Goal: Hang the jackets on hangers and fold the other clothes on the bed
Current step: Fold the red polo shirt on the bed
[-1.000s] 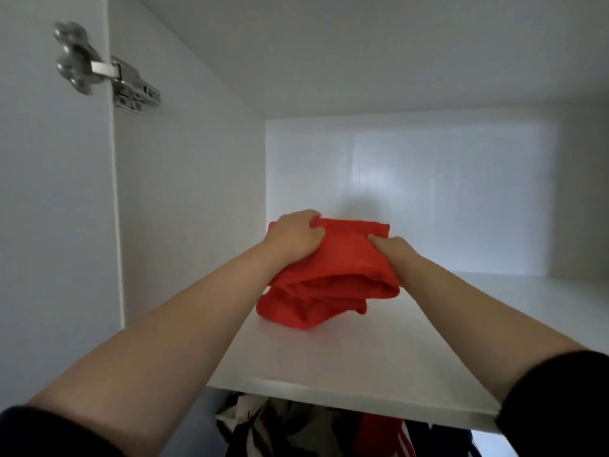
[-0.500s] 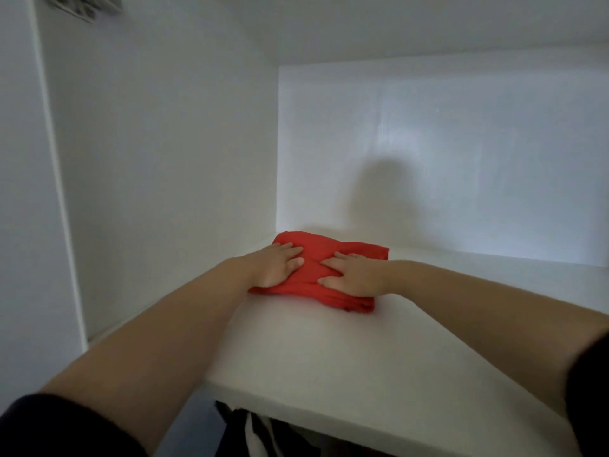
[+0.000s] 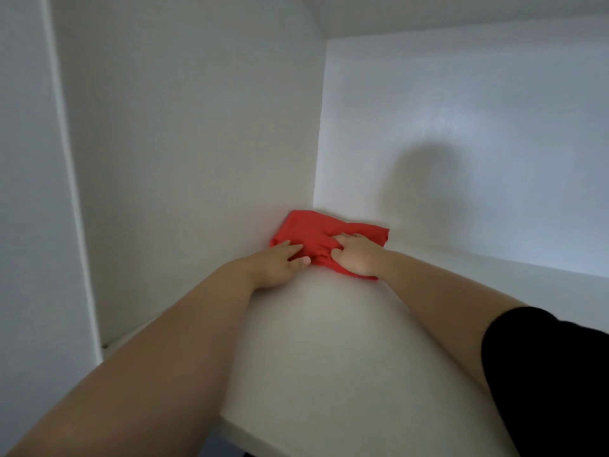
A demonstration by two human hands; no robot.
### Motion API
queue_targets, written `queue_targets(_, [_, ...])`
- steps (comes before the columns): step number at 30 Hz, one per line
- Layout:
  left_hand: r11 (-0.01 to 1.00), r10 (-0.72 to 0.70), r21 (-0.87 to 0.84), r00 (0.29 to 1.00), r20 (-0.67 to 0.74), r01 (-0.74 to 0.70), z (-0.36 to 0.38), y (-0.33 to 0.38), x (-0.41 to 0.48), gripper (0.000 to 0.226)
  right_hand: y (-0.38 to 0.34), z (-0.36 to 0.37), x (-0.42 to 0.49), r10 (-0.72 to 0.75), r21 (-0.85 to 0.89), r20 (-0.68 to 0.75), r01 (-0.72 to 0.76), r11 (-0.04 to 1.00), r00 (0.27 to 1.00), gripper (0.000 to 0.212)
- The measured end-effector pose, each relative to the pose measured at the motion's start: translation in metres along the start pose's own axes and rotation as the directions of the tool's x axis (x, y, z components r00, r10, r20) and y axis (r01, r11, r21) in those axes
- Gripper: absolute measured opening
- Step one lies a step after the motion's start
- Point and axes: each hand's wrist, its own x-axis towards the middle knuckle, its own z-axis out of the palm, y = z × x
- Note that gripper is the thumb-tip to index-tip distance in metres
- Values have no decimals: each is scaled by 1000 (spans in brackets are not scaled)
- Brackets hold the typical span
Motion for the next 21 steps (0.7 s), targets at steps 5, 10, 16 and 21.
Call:
queue_targets(5, [980, -3, 200, 999, 44, -6, 7, 1, 3, 58, 8, 5, 23, 58, -45, -52, -61, 997, 997, 59])
queue_targets(10, [967, -39, 255, 997, 69, 20, 9, 1, 6, 60, 15, 5, 27, 132, -179, -201, -169, 969, 971, 50])
queue_targets(16, [970, -45, 240, 998, 40, 34, 7, 7, -1, 57, 2, 5, 8, 66, -252, -269, -136, 958, 961, 44])
queue_targets(21, [966, -55, 254, 998, 27, 46, 8, 21, -17, 56, -9, 2, -44, 62, -286, -251, -135, 949, 966, 41])
